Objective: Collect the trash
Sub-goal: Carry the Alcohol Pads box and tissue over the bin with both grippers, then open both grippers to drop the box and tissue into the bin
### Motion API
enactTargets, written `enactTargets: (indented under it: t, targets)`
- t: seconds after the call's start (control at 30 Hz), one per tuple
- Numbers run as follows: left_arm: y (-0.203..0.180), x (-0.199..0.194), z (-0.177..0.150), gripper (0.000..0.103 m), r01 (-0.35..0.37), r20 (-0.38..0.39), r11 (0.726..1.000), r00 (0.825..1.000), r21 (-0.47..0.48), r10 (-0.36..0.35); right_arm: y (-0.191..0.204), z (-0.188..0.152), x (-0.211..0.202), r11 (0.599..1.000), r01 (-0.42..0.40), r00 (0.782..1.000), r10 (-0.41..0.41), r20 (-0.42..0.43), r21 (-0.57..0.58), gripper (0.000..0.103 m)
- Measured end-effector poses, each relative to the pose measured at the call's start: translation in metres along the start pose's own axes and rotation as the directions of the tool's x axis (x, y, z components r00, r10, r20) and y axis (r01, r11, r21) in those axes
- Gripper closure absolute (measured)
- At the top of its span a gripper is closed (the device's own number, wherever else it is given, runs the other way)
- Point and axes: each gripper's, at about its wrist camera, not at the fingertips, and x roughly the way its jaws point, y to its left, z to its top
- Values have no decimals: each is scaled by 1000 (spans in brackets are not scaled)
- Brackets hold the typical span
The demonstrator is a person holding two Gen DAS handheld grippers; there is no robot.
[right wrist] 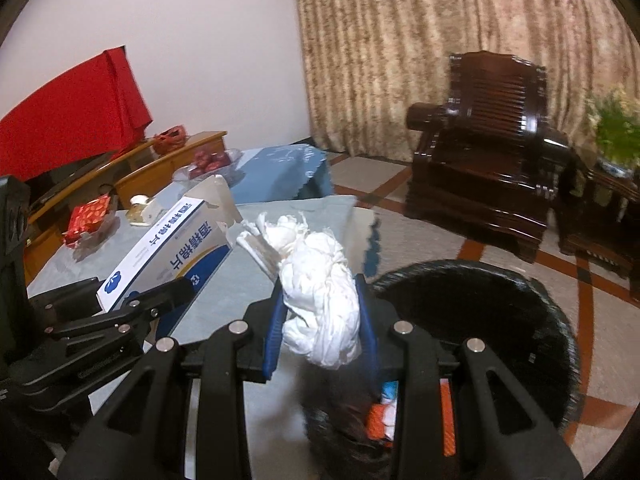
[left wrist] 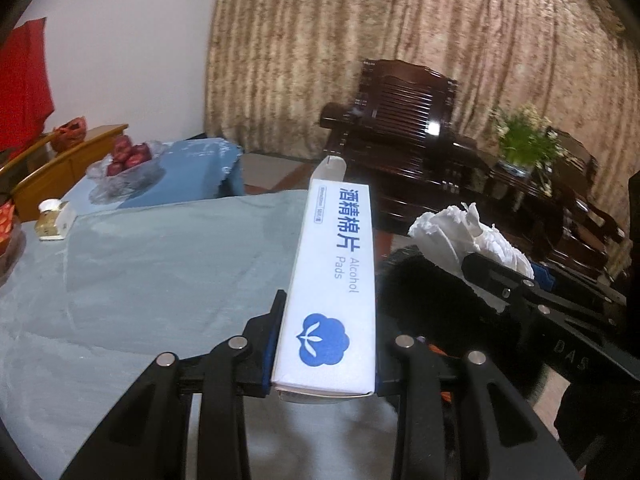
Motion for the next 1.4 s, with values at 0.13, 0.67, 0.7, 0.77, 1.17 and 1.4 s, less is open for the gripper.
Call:
enactTargets:
  t: [0.13, 0.67, 0.7, 0.77, 1.17, 1.4]
  targets:
    - [-25, 3, -2, 70, 36, -4, 999, 999, 28, -36, -22, -10, -16, 999, 46, 999, -46, 5, 19, 72]
    - [-102, 45, -22, 70, 160, -59, 980, 986, 114, -154, -99, -42, -26, 977, 193, 981, -191, -32, 87, 72]
    - [-106, 50, -23, 70, 167, -67, 979, 985, 121, -160, -104, -44, -23, 975, 204, 979, -201, -41, 87, 72]
    - [-113, 59, -26, 70, 177, -73, 976, 983, 127, -168, -112, -48, -18, 972, 219, 975, -215, -53, 90, 72]
    - [-137, 111, -33, 70, 185, -129, 970, 978, 159, -166, -155, -75, 20, 955, 266, 958, -247, -147, 129, 69]
    - [-138, 118, -33, 58, 192, -144, 969, 975, 154, -171, -161, -81, 29, 947, 295, 948, -273, -165, 126, 31]
